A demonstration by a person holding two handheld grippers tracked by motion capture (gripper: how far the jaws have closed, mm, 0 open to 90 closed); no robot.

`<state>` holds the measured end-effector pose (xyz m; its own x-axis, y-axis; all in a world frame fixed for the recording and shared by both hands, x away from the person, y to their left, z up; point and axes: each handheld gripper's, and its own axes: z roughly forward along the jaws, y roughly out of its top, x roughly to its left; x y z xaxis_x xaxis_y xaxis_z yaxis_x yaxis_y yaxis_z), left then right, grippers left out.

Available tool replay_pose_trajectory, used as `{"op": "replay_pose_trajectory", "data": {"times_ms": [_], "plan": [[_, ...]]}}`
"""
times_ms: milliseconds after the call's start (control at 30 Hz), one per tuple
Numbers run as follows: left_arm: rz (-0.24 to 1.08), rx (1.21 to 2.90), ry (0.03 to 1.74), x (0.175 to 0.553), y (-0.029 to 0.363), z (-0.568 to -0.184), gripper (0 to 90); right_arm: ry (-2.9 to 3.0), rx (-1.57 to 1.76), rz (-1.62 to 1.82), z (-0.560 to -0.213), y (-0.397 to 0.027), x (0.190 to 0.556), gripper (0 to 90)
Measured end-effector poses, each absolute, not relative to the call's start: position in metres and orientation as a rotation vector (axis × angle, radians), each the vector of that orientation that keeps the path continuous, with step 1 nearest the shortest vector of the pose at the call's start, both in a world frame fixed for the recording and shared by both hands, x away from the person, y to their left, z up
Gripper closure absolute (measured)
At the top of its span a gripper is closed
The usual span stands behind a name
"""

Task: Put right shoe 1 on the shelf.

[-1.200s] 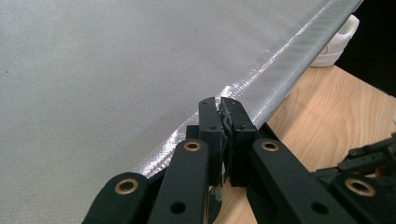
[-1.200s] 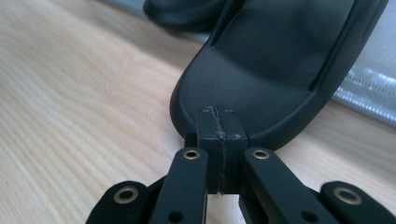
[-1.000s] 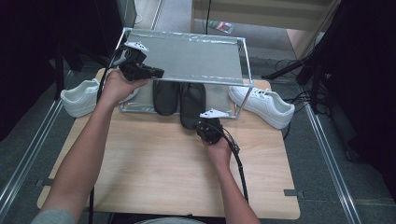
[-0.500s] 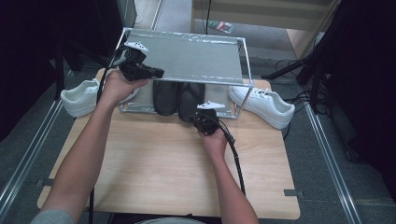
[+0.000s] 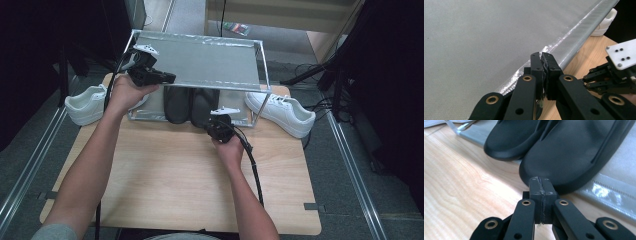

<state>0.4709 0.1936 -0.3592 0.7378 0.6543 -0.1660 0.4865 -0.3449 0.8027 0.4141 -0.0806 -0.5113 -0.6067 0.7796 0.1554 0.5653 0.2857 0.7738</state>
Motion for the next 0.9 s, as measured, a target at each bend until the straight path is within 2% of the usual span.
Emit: {"op": "replay_pose_trajectory", "data": {"times_ms": [167, 367, 533, 567, 633, 900], "plan": [[0.224, 2.034, 0.832, 0.465, 0.186, -0.353, 84.1, 2.321, 1.208, 1.250, -0.498, -0.088, 0.397, 85.5], [0.182, 2.052, 0.810, 0.458, 0.177, -0.350, 78.4, 2.358, 1.245, 1.338, -0.483, -0.098, 0.380, 76.0], [0.138, 2.044, 0.815, 0.453, 0.177, -0.348, 68.1, 2.388, 1.209, 1.346, -0.477, -0.101, 0.370, 68.6], [0.111, 2.034, 0.813, 0.449, 0.178, -0.346, 65.4, 2.399, 1.152, 1.361, -0.473, -0.105, 0.365, 63.3], [0.096, 2.032, 0.804, 0.446, 0.178, -0.346, 63.0, 2.406, 1.140, 1.369, -0.470, -0.108, 0.360, 58.3], [0.068, 2.027, 0.789, 0.427, 0.188, -0.348, 47.9, 2.415, 1.052, 1.382, -0.463, -0.127, 0.345, 54.5]]}}
